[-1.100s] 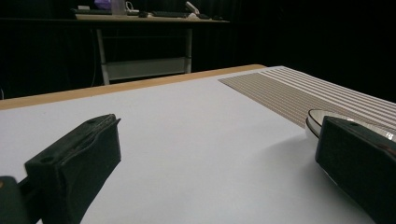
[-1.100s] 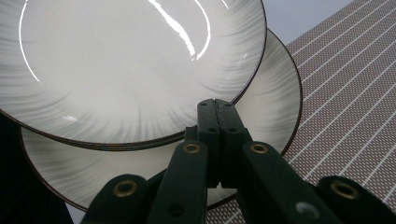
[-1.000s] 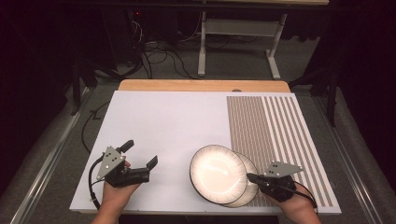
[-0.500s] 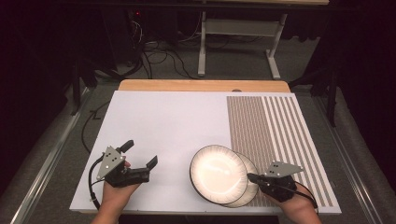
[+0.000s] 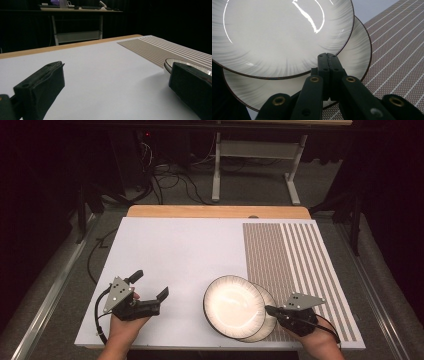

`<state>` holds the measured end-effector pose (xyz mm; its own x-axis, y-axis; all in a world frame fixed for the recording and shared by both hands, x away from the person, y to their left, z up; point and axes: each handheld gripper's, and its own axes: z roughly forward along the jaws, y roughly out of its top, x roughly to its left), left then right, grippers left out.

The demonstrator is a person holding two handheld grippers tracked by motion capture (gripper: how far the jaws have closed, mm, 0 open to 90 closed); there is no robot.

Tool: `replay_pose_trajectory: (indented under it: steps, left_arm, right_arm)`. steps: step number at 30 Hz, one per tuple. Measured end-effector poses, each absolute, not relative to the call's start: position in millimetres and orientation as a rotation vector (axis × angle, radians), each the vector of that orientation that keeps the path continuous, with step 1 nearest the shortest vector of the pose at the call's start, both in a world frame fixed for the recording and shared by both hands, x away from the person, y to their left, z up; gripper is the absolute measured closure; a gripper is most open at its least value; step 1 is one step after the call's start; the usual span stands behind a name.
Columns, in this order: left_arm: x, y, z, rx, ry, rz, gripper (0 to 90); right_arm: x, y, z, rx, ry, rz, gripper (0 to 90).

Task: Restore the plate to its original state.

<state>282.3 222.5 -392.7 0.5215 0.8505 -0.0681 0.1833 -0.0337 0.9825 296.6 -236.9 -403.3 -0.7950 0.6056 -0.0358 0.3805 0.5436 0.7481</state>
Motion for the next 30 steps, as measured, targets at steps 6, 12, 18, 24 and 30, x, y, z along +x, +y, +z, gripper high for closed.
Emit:
replay_pose_trajectory:
  steps: [6,12,18,24,30]
  left_arm:
    - [282.4,222.4,-392.8,1.543,0.921,0.682,0.7]
    - [282.2,222.6,-392.7,1.542,0.921,0.682,0.7]
    - [282.4,223.3,-393.0,1.541,0.923,0.681,0.7]
    - [282.4,223.1,-393.0,1.539,0.924,0.678,0.7]
    - [282.6,223.1,-393.2,1.540,0.925,0.678,0.7]
  right_arm:
    - [296.8,-237.1,-403.2,0.816,2.495,1.105,90.0]
    - [297.0,-237.7,-403.1,0.816,2.490,1.107,90.0]
    - [297.1,-238.7,-402.9,0.826,2.485,1.111,90.0]
    - [297.8,-243.6,-401.5,0.840,2.472,1.113,90.0]
    - [298.0,-249.8,-399.7,0.864,2.449,1.127,90.0]
